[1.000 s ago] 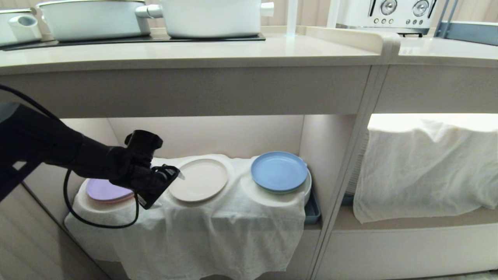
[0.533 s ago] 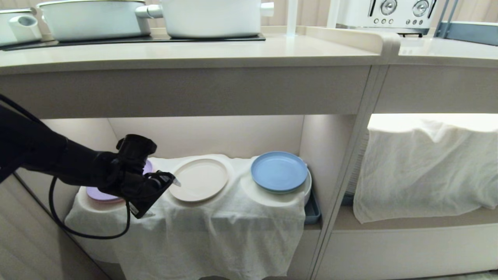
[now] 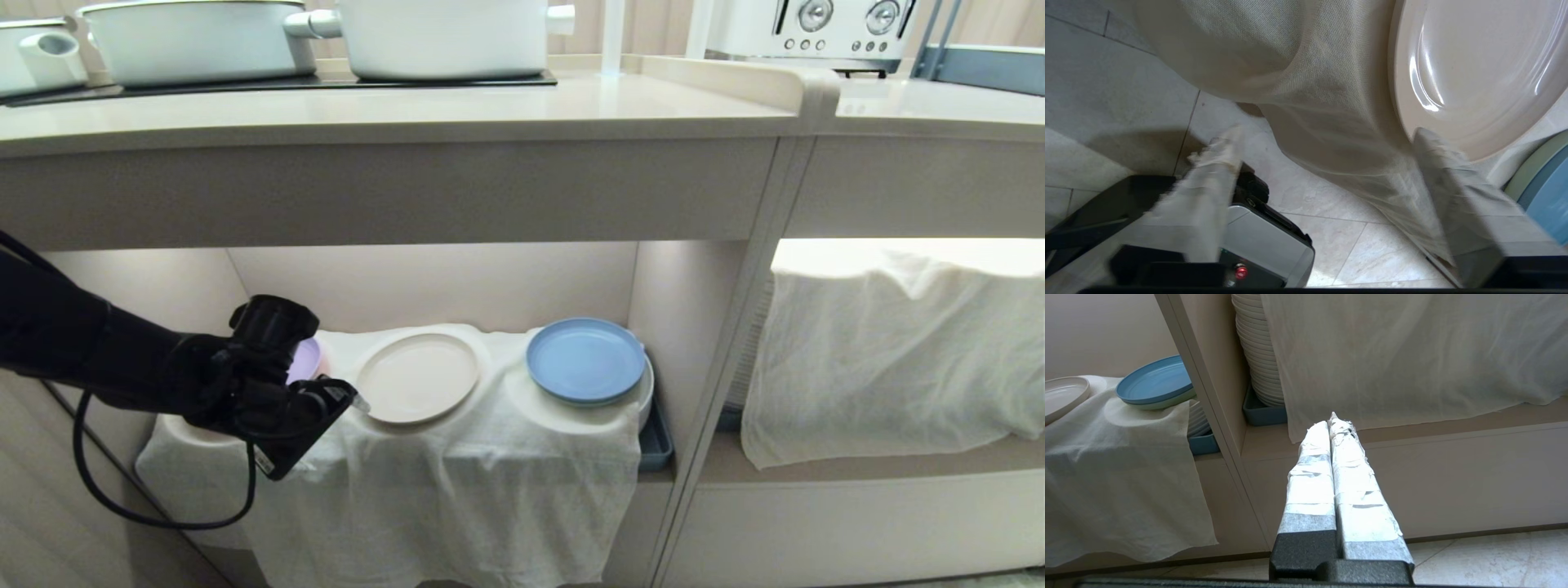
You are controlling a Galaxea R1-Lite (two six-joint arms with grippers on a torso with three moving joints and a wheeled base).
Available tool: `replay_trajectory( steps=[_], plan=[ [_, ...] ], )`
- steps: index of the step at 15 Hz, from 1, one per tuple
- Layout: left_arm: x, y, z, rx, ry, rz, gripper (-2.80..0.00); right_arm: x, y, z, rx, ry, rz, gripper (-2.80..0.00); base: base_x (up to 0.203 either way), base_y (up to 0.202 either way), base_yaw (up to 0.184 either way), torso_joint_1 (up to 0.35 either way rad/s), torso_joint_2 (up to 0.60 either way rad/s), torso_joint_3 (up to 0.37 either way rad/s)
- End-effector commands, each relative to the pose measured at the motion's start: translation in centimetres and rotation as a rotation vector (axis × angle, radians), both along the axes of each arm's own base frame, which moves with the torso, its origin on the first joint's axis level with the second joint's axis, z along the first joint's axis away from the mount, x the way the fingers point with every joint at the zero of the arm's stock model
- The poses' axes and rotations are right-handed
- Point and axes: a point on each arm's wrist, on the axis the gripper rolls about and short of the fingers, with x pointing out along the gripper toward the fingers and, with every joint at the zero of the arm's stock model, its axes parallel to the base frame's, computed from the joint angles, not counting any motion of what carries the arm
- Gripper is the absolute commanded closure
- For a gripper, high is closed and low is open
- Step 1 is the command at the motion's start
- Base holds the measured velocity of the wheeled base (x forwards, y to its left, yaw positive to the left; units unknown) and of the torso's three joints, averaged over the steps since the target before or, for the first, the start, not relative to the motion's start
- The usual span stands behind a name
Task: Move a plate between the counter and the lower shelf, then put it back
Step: Pick up the plate in the cupboard
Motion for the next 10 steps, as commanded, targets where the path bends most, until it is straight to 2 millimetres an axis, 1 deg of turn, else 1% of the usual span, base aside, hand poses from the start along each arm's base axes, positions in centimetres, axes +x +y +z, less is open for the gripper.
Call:
replay_trajectory(
  steps=[1,6,10],
  plan=[
    [-0.2,0.0,0.3,0.001,-0.005,0.006,0.00,0.0,0.0,0.0,0.000,0.001,0.000,0.00,0.000,0.000,0.000,0.000,0.00,0.000],
    [-0.8,-0.1,0.8,0.000,-0.013,0.006,0.00,0.0,0.0,0.0,0.000,0.000,0.000,0.00,0.000,0.000,0.000,0.000,0.00,0.000],
    [-1.6,0.0,0.7,-0.010,0.000,0.027,0.00,0.0,0.0,0.0,0.000,0.002,0.000,0.00,0.000,0.000,0.000,0.000,0.00,0.000]
  ],
)
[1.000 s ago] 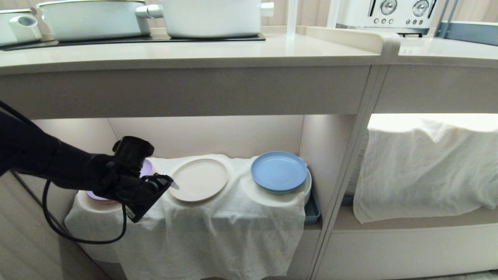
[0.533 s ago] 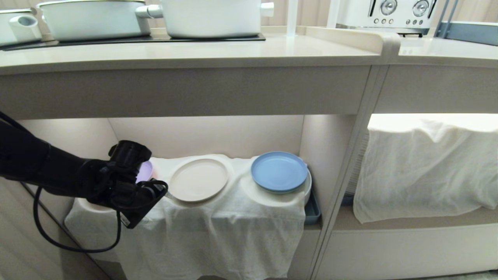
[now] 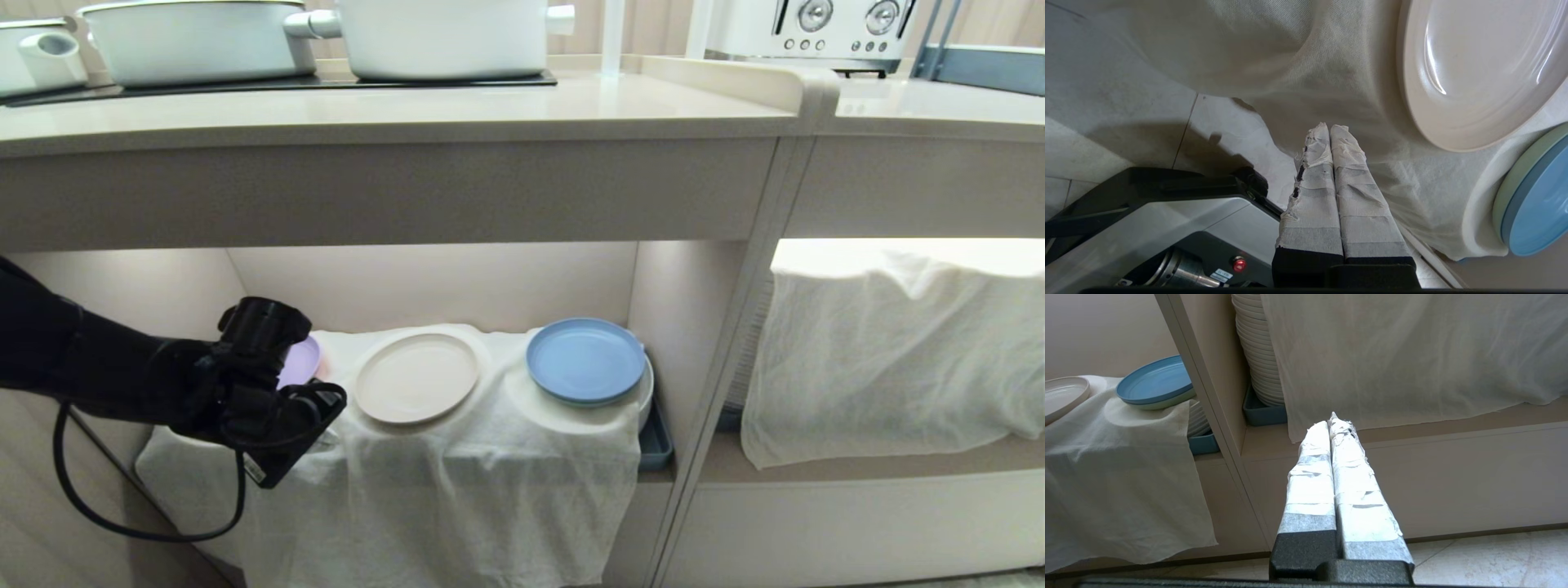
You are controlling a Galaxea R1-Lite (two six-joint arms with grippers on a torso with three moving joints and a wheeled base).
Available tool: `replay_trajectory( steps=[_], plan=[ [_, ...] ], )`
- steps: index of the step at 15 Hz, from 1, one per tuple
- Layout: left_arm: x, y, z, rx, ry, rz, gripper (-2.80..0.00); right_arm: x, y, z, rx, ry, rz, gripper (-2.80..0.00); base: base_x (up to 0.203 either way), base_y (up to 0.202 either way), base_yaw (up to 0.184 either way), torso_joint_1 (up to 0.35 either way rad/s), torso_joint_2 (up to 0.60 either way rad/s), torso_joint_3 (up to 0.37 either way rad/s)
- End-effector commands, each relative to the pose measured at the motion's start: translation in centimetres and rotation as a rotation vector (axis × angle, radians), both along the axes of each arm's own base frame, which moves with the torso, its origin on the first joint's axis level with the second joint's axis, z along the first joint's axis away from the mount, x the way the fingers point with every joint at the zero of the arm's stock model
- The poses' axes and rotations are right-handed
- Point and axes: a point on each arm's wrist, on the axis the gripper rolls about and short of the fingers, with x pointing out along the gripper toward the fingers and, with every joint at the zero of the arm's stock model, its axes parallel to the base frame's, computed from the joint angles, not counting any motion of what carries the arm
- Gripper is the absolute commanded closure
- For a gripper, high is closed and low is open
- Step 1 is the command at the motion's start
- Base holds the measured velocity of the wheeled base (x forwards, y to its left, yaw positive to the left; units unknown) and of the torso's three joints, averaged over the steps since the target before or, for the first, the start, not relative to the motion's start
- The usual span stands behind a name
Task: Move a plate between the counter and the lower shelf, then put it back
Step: Pick up the plate in the cupboard
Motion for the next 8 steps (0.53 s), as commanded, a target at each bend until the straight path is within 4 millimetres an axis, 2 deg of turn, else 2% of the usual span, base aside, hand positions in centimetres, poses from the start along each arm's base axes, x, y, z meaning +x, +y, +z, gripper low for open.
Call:
replay_trajectory(
  steps=[1,8],
  plan=[
    [-0.4,0.0,0.2,-0.005,-0.001,0.005,0.00,0.0,0.0,0.0,0.001,0.001,0.000,0.00,0.000,0.000,0.000,0.000,0.00,0.000],
    [-2.2,0.3,0.4,-0.007,0.011,0.009,0.00,0.0,0.0,0.0,0.001,0.000,0.000,0.00,0.000,0.000,0.000,0.000,0.00,0.000]
  ],
)
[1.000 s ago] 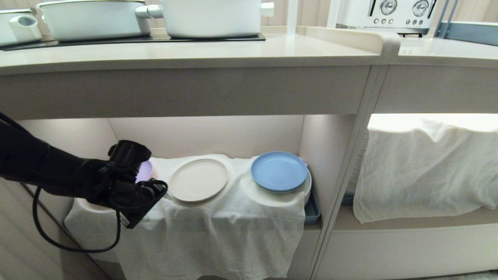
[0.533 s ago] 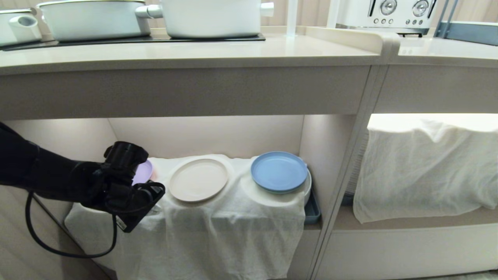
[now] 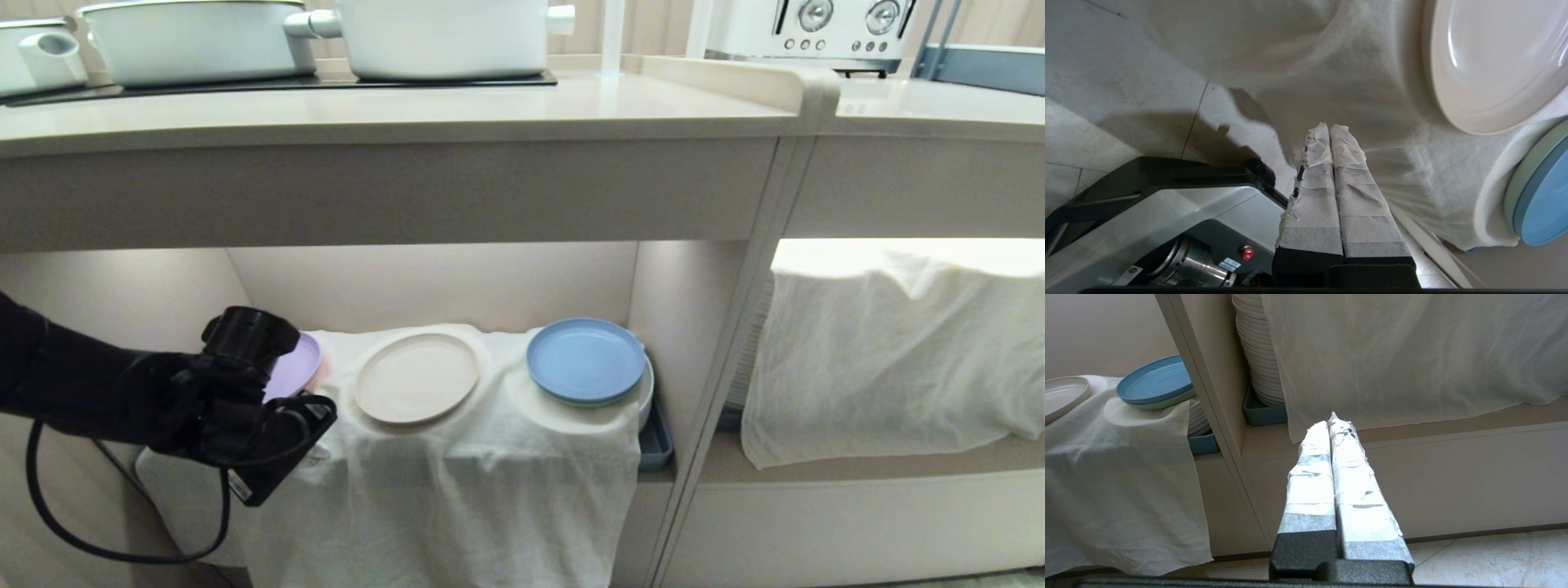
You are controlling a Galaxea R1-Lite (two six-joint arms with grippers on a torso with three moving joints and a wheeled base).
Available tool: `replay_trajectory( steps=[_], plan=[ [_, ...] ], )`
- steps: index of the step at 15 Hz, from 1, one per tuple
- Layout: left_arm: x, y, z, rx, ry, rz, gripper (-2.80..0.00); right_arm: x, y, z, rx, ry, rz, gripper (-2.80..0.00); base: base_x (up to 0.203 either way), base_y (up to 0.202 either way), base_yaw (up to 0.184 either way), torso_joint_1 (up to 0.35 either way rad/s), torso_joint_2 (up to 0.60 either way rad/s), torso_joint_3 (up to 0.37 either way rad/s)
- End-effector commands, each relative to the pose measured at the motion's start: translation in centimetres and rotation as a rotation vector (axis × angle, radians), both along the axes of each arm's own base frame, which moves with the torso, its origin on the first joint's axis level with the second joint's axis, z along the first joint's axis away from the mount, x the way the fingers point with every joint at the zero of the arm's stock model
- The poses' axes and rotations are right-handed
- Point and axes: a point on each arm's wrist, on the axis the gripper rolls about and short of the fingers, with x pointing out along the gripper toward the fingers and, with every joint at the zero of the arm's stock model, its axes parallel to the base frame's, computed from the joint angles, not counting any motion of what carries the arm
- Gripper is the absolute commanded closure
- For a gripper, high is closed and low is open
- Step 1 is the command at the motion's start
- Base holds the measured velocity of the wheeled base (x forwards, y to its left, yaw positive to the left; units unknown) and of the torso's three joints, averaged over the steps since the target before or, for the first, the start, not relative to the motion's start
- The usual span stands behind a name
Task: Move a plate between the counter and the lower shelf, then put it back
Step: Pick up the plate in the cupboard
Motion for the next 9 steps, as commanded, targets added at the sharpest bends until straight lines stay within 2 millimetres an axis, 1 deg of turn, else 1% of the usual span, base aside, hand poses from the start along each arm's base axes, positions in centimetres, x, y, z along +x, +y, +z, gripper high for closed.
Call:
replay_trajectory(
  steps=[1,9],
  plan=[
    [-0.5,0.1,0.2,-0.003,-0.002,0.005,0.00,0.0,0.0,0.0,0.001,0.000,0.000,0.00,0.000,0.000,0.000,0.000,0.00,0.000],
    [-3.6,0.4,0.0,-0.001,0.030,0.006,0.00,0.0,0.0,0.0,0.001,0.001,0.000,0.00,0.000,0.000,0.000,0.000,0.00,0.000]
  ],
)
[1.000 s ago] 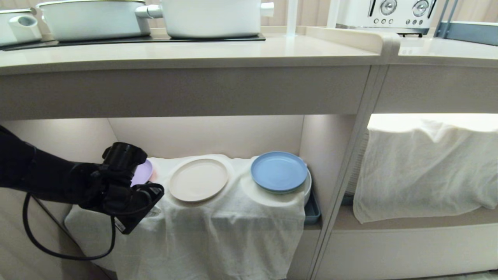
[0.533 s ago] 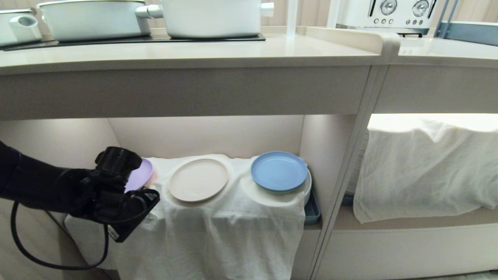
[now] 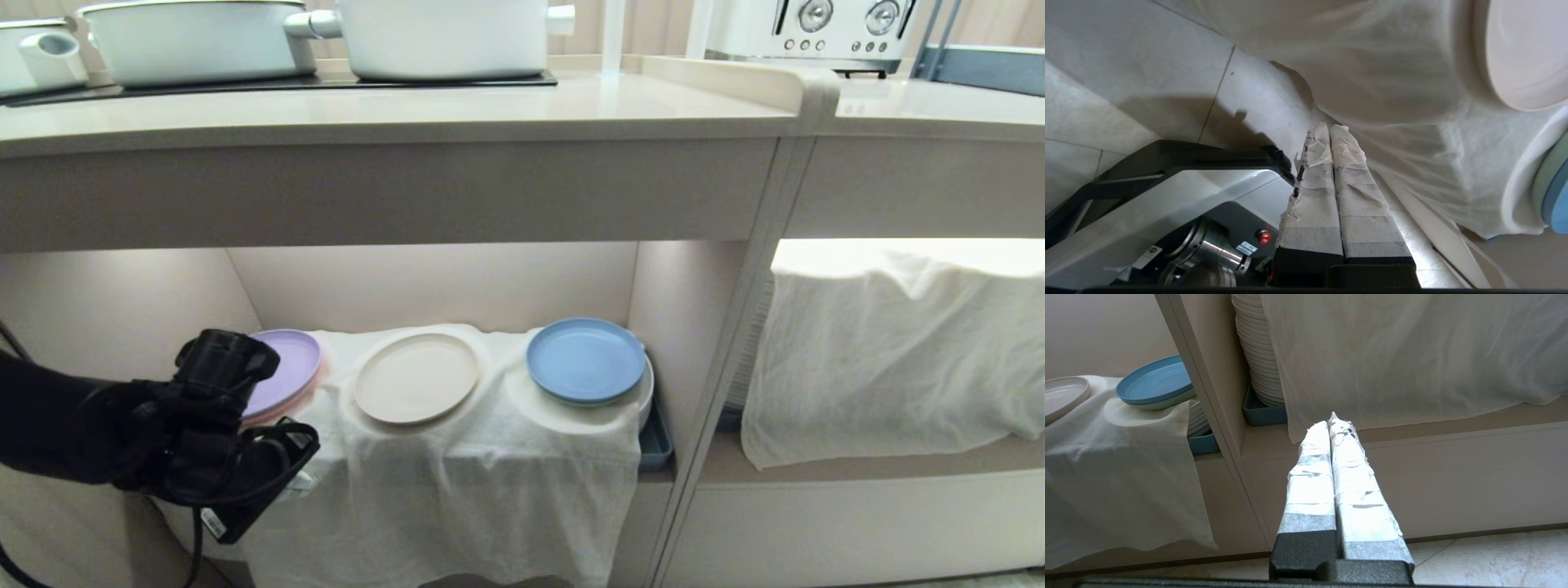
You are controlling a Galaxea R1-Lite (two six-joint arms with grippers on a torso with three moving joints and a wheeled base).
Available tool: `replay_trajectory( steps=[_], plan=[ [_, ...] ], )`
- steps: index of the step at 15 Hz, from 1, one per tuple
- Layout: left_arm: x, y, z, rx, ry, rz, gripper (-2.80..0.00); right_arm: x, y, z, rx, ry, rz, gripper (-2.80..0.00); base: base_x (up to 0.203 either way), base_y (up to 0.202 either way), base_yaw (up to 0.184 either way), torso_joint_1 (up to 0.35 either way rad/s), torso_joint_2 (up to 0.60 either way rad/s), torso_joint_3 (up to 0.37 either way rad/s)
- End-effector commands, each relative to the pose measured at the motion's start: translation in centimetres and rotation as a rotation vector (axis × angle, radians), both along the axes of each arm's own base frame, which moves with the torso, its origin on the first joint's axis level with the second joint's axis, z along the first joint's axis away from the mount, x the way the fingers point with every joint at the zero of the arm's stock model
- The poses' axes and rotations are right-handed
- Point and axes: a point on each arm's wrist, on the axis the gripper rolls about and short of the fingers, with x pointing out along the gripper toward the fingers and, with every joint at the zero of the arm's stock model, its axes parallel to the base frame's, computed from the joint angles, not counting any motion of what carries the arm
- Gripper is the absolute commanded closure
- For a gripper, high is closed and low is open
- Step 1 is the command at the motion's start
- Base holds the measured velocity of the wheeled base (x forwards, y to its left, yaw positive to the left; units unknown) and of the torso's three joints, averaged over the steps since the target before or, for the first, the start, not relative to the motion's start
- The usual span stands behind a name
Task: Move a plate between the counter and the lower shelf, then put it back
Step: Pick up the plate in the cupboard
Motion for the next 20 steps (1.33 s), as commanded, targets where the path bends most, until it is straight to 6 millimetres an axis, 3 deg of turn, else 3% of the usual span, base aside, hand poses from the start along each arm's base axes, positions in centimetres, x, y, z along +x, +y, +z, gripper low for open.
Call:
replay_trajectory(
  steps=[1,15,20],
  plan=[
    [-0.8,0.0,0.3,-0.003,-0.006,0.003,0.00,0.0,0.0,0.0,0.001,0.000,0.000,0.00,0.000,0.000,0.000,0.000,0.00,0.000],
    [-6.6,0.7,2.0,0.028,-0.084,-0.047,0.00,0.0,0.0,0.0,0.001,0.000,0.000,0.00,0.000,0.000,0.000,0.000,0.00,0.000],
    [-10.3,1.5,3.3,0.202,-0.205,-0.173,0.00,0.0,0.0,0.0,0.001,0.000,0.000,0.00,0.000,0.000,0.000,0.000,0.00,0.000]
  ],
)
